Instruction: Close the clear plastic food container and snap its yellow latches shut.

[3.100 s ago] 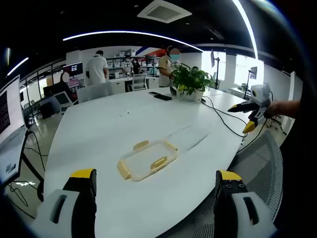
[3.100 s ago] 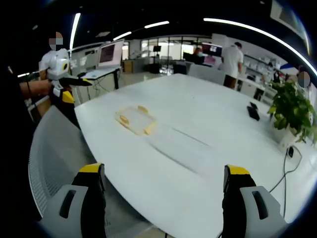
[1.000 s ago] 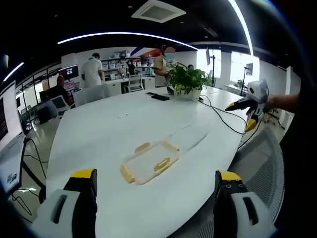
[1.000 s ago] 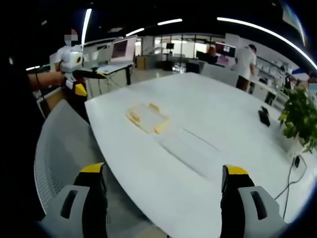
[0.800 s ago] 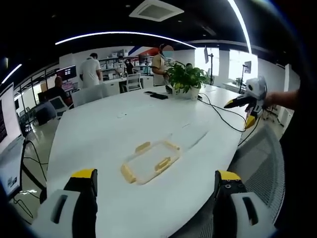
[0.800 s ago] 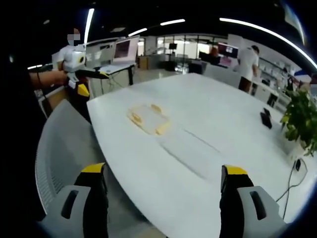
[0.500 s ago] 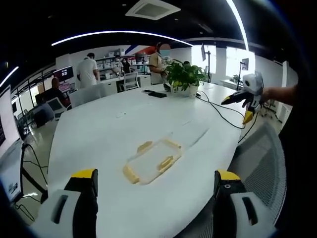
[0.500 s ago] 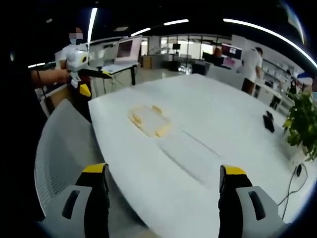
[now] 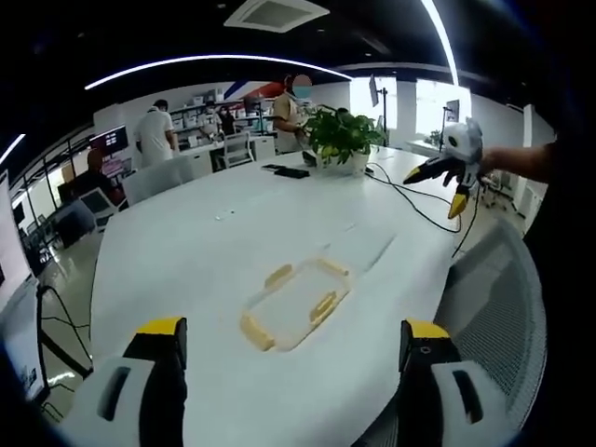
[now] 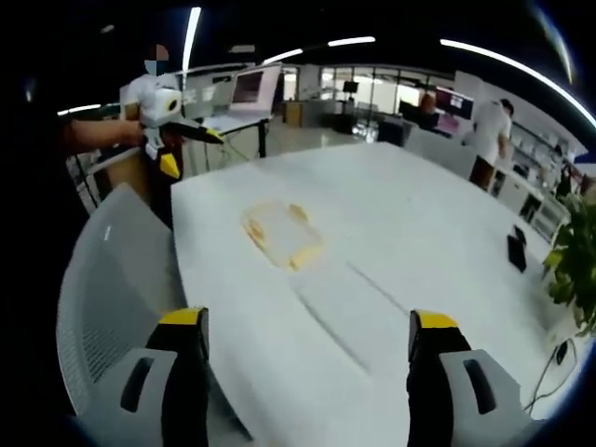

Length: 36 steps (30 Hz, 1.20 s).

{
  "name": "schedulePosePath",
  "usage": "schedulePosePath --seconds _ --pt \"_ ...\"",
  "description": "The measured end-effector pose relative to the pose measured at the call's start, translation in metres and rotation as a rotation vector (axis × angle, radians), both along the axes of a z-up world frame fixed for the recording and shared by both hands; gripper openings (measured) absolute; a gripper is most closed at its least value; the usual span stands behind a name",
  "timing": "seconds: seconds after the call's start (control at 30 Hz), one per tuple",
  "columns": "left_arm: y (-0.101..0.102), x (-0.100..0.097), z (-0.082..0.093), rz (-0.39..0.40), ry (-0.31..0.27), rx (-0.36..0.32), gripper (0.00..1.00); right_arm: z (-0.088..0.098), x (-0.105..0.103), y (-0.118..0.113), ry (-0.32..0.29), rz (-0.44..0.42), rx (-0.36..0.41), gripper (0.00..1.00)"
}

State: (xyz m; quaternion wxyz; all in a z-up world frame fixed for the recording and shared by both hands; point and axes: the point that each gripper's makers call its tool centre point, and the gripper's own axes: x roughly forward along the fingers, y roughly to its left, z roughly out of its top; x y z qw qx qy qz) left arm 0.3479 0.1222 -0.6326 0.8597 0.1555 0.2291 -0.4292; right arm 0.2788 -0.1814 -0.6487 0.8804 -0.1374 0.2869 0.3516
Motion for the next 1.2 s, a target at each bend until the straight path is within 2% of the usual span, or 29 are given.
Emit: schedulePosePath --seconds 0.7,1.2 --pt "-0.005 0.015 -0.026 -0.119 0.027 0.079 0.83 -0.007 0.035 0.023 0.003 0.183 -0.071 0.77" --pt "-0.003 0.029 -0.048 -0.197 0.044 0.14 0.77 -0.02 0.052 0.055 0.017 0.335 -0.134 0.69"
